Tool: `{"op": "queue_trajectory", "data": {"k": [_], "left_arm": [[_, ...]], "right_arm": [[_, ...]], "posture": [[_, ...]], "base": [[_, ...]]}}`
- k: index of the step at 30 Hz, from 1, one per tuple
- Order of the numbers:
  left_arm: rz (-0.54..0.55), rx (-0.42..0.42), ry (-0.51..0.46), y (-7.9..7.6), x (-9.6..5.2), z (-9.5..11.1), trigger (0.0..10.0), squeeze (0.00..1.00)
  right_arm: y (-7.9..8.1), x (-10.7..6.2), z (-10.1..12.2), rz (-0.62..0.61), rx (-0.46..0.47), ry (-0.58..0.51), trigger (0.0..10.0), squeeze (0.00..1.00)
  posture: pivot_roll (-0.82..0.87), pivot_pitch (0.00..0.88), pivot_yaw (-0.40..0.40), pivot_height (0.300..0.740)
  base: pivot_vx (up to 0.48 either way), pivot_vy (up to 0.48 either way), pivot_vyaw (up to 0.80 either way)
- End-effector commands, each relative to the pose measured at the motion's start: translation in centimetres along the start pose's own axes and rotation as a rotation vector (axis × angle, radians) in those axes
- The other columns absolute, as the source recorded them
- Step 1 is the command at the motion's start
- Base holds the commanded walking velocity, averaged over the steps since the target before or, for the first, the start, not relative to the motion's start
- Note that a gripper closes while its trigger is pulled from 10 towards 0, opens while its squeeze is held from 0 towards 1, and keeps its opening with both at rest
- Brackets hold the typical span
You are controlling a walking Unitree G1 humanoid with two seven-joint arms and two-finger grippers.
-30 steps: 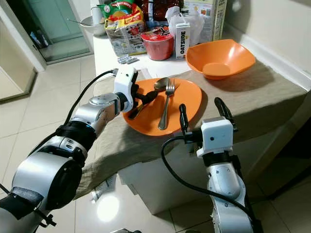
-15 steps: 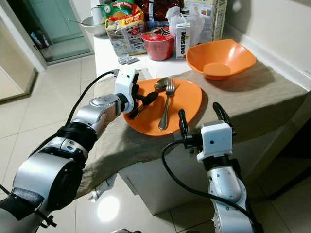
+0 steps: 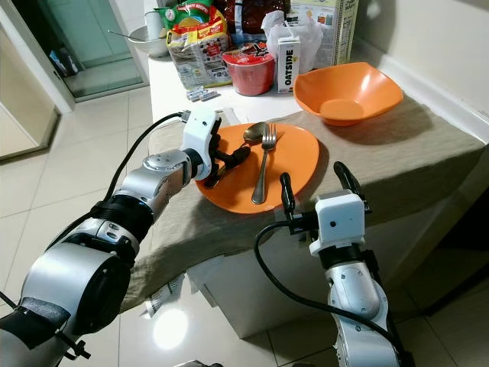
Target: Setting the table
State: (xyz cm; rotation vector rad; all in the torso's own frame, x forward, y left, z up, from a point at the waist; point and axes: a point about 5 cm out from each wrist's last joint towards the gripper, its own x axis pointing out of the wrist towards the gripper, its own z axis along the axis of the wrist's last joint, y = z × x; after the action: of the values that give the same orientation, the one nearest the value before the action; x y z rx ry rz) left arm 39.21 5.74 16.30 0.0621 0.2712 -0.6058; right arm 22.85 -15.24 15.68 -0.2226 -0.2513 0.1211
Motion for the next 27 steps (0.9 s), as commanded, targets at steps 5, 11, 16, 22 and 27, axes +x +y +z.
{"op": "queue_trajectory", "data": {"k": [5, 11, 16, 22, 27], "left_arm": [[-0.04, -0.025, 0.093, -0.6, 0.0, -2.7, 10.0, 0.0], [-0.056, -0.024, 0.091, -1.0, 0.1, -2.7, 10.0, 0.13], [-0.073, -0.02, 0.09, -1.2, 0.1, -2.7, 10.0, 0.29], [-0.095, -0.013, 0.089, -1.6, 0.2, -2.5, 10.0, 0.26], [-0.1, -0.01, 0.09, -1.7, 0.3, -2.5, 10.0, 0.24]], "right_arm": [[0.3, 0.1, 0.2, 0.033, 0.05, 0.009, 10.0, 0.0], [0.7, -0.2, -0.4, 0.089, 0.081, 0.048, 10.0, 0.0], [0.6, -0.1, -0.6, 0.118, 0.088, 0.062, 10.0, 0.0], [0.8, -0.3, -0.6, 0.192, 0.114, 0.091, 10.0, 0.0], [0.1, -0.6, -0.3, 0.235, 0.093, 0.094, 10.0, 0.0]], "posture": [[-0.27, 0.037, 0.18, 0.74], [-0.28, 0.037, 0.177, 0.74], [-0.28, 0.037, 0.175, 0.74], [-0.27, 0.037, 0.175, 0.74], [-0.28, 0.038, 0.174, 0.74]], "base": [[0.0, 0.0, 0.0], [0.0, 0.0, 0.0], [0.0, 0.0, 0.0], [0.0, 0.0, 0.0], [0.0, 0.0, 0.0]]}}
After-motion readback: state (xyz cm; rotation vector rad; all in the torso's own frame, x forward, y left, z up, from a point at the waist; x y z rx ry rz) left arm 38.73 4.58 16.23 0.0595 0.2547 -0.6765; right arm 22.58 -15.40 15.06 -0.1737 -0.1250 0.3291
